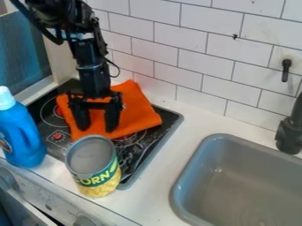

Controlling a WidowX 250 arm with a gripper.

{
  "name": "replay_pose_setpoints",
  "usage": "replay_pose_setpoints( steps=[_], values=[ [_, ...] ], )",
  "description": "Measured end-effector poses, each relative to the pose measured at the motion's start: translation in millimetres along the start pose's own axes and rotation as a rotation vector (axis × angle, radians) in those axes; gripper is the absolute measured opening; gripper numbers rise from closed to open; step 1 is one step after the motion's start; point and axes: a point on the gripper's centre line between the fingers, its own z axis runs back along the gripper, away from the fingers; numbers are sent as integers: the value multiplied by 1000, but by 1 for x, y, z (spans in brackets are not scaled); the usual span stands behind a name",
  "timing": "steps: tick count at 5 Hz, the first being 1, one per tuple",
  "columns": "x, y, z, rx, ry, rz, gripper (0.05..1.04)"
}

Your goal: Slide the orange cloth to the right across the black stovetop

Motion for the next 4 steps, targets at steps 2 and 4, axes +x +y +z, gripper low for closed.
replay_pose_setpoints(
  steps=[2,4],
  values=[
    [2,-7,-2,-43,-78,5,1001],
    [8,-2,-1,50,-253,33,1001]
  ],
)
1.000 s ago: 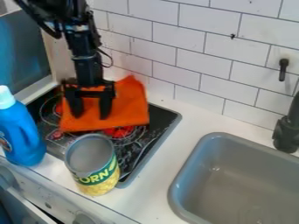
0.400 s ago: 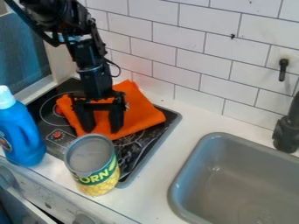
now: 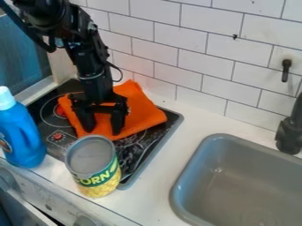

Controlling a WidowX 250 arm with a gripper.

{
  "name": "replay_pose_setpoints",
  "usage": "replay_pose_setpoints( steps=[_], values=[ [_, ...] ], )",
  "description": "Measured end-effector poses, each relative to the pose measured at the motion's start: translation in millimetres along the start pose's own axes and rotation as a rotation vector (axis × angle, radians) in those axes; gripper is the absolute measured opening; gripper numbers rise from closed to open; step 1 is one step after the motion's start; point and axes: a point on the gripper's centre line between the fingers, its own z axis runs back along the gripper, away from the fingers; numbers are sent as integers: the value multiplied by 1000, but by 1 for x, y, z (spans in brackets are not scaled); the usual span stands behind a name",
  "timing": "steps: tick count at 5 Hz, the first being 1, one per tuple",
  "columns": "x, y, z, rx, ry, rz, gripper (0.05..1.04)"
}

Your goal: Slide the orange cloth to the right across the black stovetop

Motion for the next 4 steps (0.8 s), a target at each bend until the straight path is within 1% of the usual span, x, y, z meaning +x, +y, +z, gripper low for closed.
replay_pose_setpoints(
  steps=[1,2,3,4],
  values=[
    [19,30,34,-9,-17,21,1000],
    [19,55,89,-29,-49,8,1000],
    [17,54,121,-29,-47,-48,1000],
    [6,60,136,13,3,-91,1000]
  ],
)
